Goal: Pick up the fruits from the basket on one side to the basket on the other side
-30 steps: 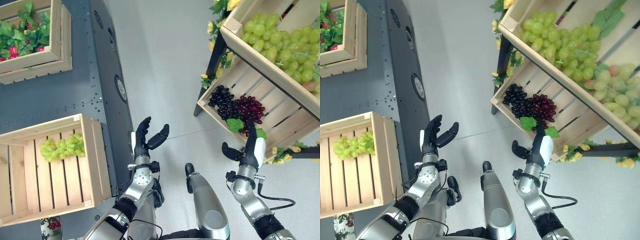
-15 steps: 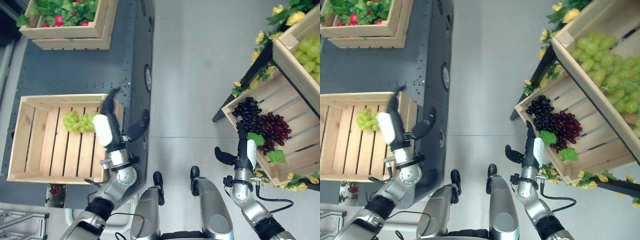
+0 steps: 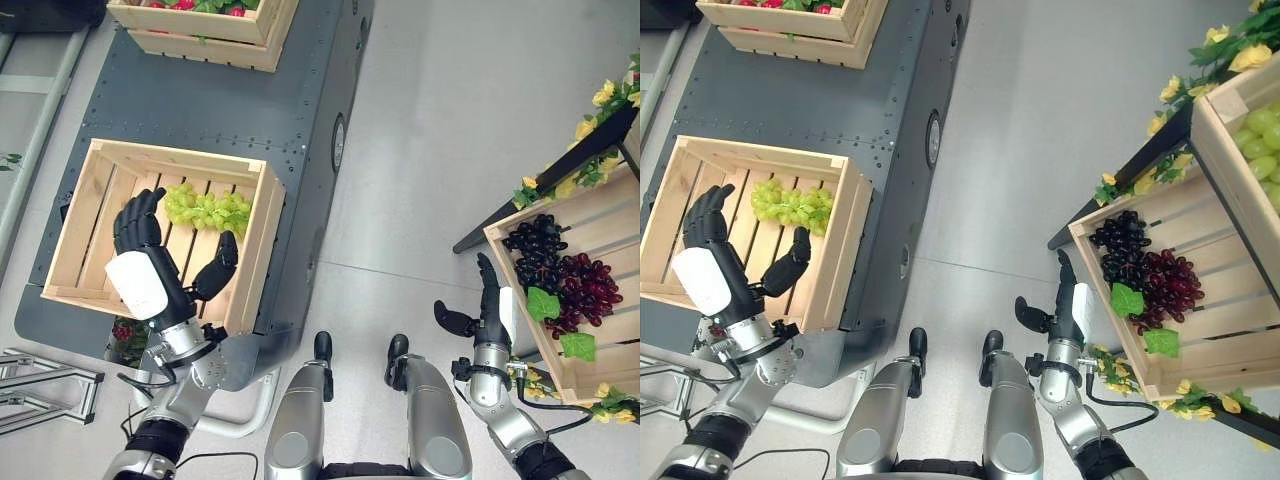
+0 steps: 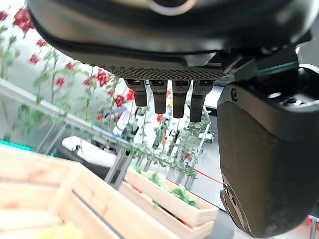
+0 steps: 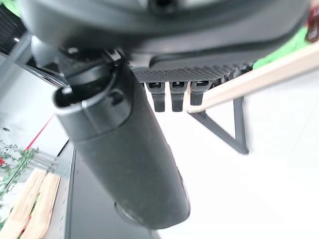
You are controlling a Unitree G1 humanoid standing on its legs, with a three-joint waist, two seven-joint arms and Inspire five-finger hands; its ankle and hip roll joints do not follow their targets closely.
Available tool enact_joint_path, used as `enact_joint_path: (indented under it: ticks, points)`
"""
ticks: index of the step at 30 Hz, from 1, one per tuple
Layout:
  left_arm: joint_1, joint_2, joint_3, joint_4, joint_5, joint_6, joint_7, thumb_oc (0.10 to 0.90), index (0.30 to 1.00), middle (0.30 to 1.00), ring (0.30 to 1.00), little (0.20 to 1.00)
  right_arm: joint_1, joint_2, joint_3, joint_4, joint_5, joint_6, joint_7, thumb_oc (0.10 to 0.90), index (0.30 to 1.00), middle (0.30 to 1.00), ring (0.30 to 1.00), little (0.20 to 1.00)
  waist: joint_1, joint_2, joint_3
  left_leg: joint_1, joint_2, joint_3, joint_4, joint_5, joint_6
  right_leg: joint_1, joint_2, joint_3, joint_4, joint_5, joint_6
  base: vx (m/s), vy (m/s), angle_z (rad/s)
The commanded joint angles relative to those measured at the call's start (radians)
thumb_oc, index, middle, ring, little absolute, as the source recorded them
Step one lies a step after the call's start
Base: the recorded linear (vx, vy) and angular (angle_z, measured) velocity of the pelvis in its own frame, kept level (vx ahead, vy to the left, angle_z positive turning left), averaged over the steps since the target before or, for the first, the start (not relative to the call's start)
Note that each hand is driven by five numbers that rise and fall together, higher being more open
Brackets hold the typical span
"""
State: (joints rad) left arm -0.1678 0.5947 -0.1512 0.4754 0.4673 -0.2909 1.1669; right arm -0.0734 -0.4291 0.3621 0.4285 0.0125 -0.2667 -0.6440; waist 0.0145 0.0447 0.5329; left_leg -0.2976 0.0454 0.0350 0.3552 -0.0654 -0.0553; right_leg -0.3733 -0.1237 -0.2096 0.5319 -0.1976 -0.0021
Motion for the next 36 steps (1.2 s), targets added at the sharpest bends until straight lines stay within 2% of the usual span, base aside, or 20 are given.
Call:
enact_joint_path:
  ticks: [1, 4, 7, 13, 17, 21, 28, 36]
  points:
    - [-0.082, 0.206, 0.043, 0.006, -0.078, 0.087, -0.122, 0.800, 0.900, 0.900, 0.900, 0.900, -0.004, -0.052, 0.008, -0.105, 0.083, -0.151, 0.169, 0.800, 0.900, 0.900, 0.900, 0.900, -0.029, -0.037, -0.021, -0.012, -0.053, 0.060, 0.122, -0.025, 0.072, 0.084, 0.012, 0.021, -0.051, 0.022, -0.026, 0.00, 0.000, 0.00]
    - [-0.129, 0.275, -0.001, 0.060, -0.103, 0.124, -0.228, 0.800, 0.900, 0.900, 0.900, 0.900, -0.017, -0.070, 0.022, -0.106, 0.146, -0.165, 0.237, 0.800, 0.900, 0.900, 0.900, 0.900, -0.034, -0.034, -0.017, -0.013, -0.048, 0.068, 0.115, -0.017, 0.069, 0.081, 0.011, 0.019, -0.056, 0.025, -0.022, 0.00, 0.000, 0.00]
    - [-0.206, 0.340, -0.076, 0.130, -0.115, 0.205, -0.369, 0.800, 0.900, 0.900, 0.900, 0.900, -0.034, -0.083, 0.031, -0.119, 0.213, -0.172, 0.306, 0.800, 0.900, 0.900, 0.900, 0.900, -0.046, -0.033, -0.013, -0.029, -0.038, 0.083, 0.113, -0.005, 0.064, 0.065, 0.016, 0.017, -0.061, 0.028, -0.020, -0.02, 0.008, 0.04]
    - [-0.288, 0.358, -0.136, 0.262, -0.069, 0.261, -0.426, 0.800, 0.900, 0.900, 0.900, 0.900, -0.047, -0.097, 0.042, -0.134, 0.224, -0.150, 0.337, 0.800, 0.900, 0.900, 0.900, 0.900, -0.067, -0.036, -0.013, -0.076, -0.028, 0.097, 0.142, 0.002, 0.060, 0.027, 0.022, 0.023, -0.041, 0.016, -0.026, 0.00, 0.027, 0.06]
    - [-0.380, 0.391, -0.227, 0.331, -0.004, 0.315, -0.518, 0.800, 0.900, 0.900, 0.900, 0.900, -0.060, -0.109, 0.052, -0.128, 0.226, -0.145, 0.346, 0.800, 0.900, 0.900, 0.900, 0.900, -0.081, -0.042, -0.013, -0.117, -0.016, 0.113, 0.156, 0.007, 0.056, -0.015, 0.028, 0.023, -0.028, 0.016, -0.026, 0.00, 0.025, 0.00]
    - [-0.452, 0.412, -0.290, 0.376, -0.005, 0.331, -0.555, 0.800, 0.900, 0.900, 0.900, 0.900, -0.070, -0.124, 0.054, -0.119, 0.231, -0.141, 0.339, 0.800, 0.900, 0.900, 0.900, 0.900, -0.091, -0.048, -0.013, -0.161, -0.007, 0.123, 0.168, 0.006, 0.054, -0.060, 0.032, 0.024, -0.012, 0.013, -0.026, -0.01, 0.046, -0.05]
    - [-0.502, 0.437, -0.298, 0.414, 0.001, 0.398, -0.520, 0.800, 0.900, 0.900, 0.900, 0.900, -0.074, -0.136, 0.054, -0.122, 0.225, -0.147, 0.365, 0.800, 0.900, 0.900, 0.900, 0.900, -0.089, -0.065, -0.013, -0.217, -0.001, 0.125, 0.197, -0.014, 0.060, -0.112, 0.035, 0.016, 0.013, 0.006, -0.025, -0.01, 0.032, -0.01]
    - [-0.593, 0.471, -0.330, 0.466, 0.038, 0.432, -0.519, 0.800, 0.900, 0.900, 0.900, 0.900, -0.099, -0.130, 0.083, -0.123, 0.235, -0.152, 0.366, 0.800, 0.900, 0.900, 0.900, 0.900, -0.080, -0.086, -0.013, -0.258, 0.011, 0.118, 0.225, -0.031, 0.062, -0.144, 0.035, 0.002, 0.043, -0.008, -0.029, 0.00, 0.002, 0.03]
